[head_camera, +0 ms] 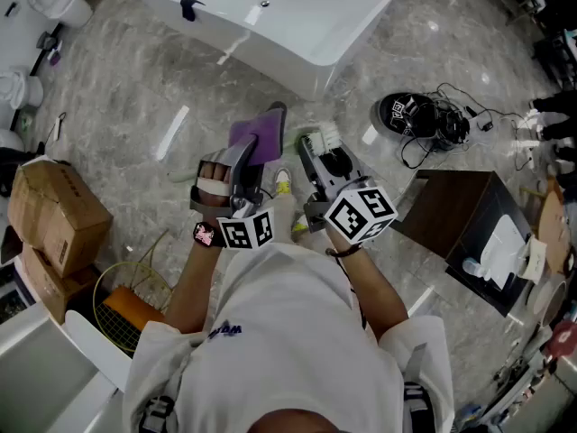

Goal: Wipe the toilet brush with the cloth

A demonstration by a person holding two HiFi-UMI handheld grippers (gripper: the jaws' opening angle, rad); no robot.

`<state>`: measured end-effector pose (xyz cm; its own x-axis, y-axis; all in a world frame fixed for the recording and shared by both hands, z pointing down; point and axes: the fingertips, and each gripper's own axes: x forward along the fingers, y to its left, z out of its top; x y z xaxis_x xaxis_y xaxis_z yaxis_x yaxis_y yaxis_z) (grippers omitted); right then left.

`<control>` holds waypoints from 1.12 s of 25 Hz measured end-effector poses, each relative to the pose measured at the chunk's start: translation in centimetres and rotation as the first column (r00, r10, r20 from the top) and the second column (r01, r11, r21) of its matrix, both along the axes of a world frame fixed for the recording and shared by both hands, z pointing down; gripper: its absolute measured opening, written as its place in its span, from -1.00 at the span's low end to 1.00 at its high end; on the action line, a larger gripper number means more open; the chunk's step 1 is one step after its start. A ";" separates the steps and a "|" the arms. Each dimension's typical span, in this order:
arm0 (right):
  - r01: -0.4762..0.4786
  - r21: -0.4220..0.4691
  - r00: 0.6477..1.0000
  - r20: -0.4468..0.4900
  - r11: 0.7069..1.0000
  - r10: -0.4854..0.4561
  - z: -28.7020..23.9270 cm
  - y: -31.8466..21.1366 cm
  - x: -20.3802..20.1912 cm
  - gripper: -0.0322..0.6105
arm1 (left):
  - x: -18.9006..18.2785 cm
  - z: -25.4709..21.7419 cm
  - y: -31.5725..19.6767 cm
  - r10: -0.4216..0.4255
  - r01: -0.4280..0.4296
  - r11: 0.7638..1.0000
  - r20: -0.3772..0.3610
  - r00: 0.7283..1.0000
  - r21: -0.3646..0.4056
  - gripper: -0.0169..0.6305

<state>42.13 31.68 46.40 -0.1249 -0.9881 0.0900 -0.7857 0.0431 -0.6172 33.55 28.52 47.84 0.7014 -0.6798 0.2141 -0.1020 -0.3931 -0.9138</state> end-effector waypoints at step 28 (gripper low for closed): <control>0.299 0.094 0.952 0.034 0.950 -0.303 -6.0 -22.8 -33.3 -0.28 | -33.1 -5.7 -20.0 -0.253 0.260 0.951 -0.066 0.965 0.167 -0.45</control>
